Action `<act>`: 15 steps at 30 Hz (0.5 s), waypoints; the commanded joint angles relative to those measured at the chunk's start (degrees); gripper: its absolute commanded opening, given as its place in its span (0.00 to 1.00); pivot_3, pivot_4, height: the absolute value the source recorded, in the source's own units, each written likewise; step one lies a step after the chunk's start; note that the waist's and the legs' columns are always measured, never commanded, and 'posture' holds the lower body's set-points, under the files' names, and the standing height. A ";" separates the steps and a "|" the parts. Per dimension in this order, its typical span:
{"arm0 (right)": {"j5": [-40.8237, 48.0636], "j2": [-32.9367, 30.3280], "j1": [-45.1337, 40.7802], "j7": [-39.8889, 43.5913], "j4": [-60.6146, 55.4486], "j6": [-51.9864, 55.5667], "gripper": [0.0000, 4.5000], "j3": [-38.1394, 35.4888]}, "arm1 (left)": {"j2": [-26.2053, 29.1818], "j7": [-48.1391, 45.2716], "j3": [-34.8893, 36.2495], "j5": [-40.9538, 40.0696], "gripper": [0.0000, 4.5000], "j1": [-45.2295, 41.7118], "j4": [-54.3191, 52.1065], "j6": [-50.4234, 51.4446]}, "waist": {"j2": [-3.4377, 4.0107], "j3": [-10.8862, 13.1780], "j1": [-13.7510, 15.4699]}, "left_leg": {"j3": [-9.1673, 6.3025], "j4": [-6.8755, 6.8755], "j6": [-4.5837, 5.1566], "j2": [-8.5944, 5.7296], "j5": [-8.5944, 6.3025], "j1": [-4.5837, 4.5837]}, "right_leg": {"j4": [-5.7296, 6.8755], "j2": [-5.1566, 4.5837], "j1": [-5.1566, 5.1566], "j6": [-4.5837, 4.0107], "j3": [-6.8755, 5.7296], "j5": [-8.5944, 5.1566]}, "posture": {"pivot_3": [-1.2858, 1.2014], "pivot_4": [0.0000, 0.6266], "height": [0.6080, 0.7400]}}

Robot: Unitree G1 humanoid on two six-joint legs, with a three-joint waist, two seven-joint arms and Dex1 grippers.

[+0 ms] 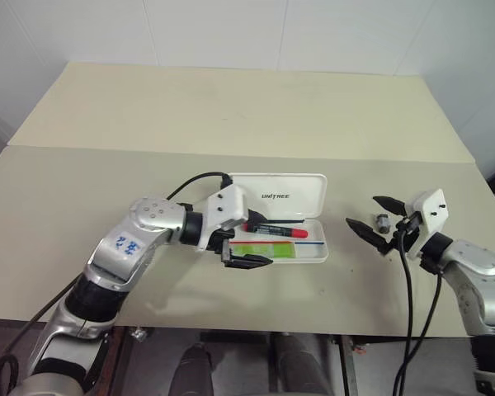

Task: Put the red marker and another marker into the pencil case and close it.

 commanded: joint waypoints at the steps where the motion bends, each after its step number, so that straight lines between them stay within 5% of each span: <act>1: -1.27 1.17 -0.46 -4.18 1.96 -1.39 1.00 -2.57 | 1.06 -1.87 3.39 -2.52 0.98 0.98 -0.98 -2.95 | 0.03 -0.01 0.08 | 0.00 0.00 0.00 0.00 0.00 0.01 | 0.01 0.00 0.00 0.00 0.00 0.00 | 0.52 0.24 1.00; 13: -2.30 4.30 1.34 -10.93 4.63 1.86 1.00 -2.69 | 9.22 -9.52 11.71 -5.78 0.98 3.52 4.29 -8.05 | 0.04 -0.01 -0.48 | 0.00 -0.01 0.01 0.00 0.00 0.04 | 0.03 0.01 0.01 -0.09 0.01 -0.05 | 0.52 0.24 1.00; 15: -2.12 4.92 1.17 -12.09 4.87 2.18 0.91 -3.07 | 9.95 -9.52 12.16 -5.46 1.00 3.26 5.08 -8.57 | 0.02 -0.02 -0.51 | 0.01 0.02 0.01 0.00 0.00 0.05 | -0.02 0.00 0.06 -0.11 0.01 -0.05 | 0.52 0.24 1.00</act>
